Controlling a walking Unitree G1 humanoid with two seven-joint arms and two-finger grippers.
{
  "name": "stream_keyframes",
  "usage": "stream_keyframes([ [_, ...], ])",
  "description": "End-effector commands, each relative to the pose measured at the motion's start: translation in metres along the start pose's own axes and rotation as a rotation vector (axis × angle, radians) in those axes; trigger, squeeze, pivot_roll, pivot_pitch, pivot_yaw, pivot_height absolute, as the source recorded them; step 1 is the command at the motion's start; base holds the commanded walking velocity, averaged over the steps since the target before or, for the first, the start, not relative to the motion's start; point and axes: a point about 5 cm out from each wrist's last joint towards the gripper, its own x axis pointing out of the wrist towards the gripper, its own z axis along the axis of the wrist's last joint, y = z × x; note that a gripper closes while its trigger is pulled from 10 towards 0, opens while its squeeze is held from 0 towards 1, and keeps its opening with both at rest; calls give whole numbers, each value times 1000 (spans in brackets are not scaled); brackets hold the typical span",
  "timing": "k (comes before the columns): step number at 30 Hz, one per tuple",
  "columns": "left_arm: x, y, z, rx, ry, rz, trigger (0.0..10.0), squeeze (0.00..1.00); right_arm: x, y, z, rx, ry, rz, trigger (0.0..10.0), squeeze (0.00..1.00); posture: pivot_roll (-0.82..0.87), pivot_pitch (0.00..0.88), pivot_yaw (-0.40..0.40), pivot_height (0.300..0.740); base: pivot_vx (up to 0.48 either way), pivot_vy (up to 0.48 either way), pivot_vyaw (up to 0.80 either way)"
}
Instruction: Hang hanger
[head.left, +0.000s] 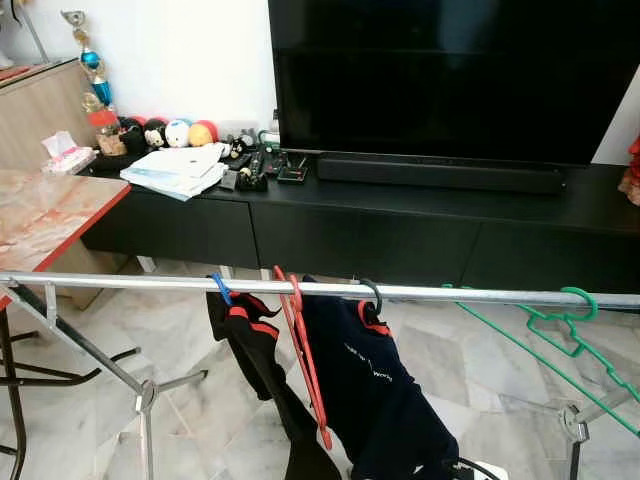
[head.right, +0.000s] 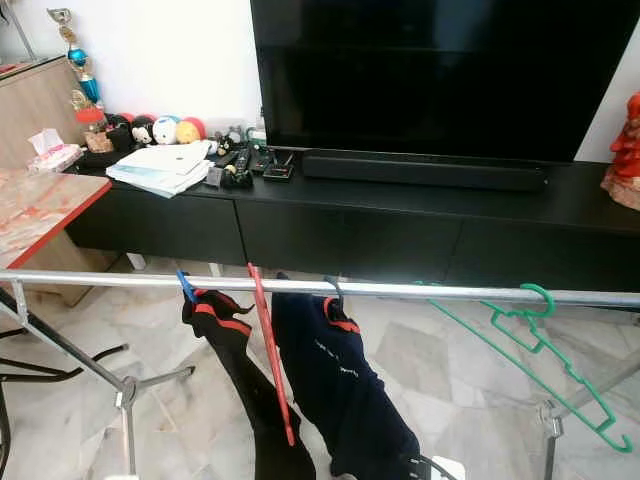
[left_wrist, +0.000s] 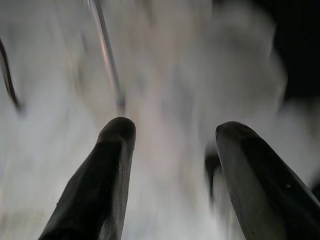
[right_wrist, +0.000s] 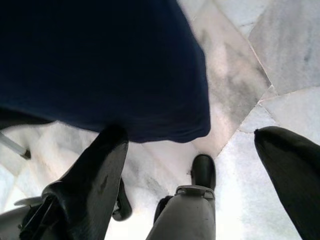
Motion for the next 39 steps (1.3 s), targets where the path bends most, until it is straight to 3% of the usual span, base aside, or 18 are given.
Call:
stream_keyframes([
  [1, 9, 6, 73, -22, -323, -5, 10000, 0, 0, 2, -1, 8, 4, 8, 10000, 0, -53, 0, 67, 740, 0, 0, 0],
  [2, 9, 6, 73, -22, -323, -5, 10000, 0, 0, 2, -1, 8, 4, 8, 10000, 0, -53, 0, 67, 740, 0, 0, 0],
  [4, 5, 4, 88, -29, -434, -19, 10000, 0, 0, 1, 0, 4, 5, 8, 10000, 0, -47, 0, 64, 740, 0, 0, 0],
  [15, -20, -11, 100, -18, -594, -51, 10000, 0, 0, 1, 1, 2, 4, 9, 10000, 0, -41, 0, 61, 740, 0, 0, 0],
  [19, -25, -17, 103, -21, -612, -65, 10000, 0, 0, 1, 1, 1, 3, 12, 10000, 0, -32, 0, 56, 740, 0, 0, 0],
  [28, -29, -26, 117, -23, -629, -100, 10000, 0, 1, 2, 2, 7, -1, 13, 10000, 0, -38, 0, 61, 740, 0, -435, 0],
  [36, -34, -24, 125, -42, -645, -111, 10000, 0, 1, 2, 2, 5, 2, 15, 10000, 0, -32, 0, 58, 740, 0, 0, 0],
  [39, -36, -30, 129, -19, -640, -153, 10000, 0, 1, 2, 1, 5, 2, 16, 10000, 0, -35, 0, 60, 740, 0, 0, 0],
])
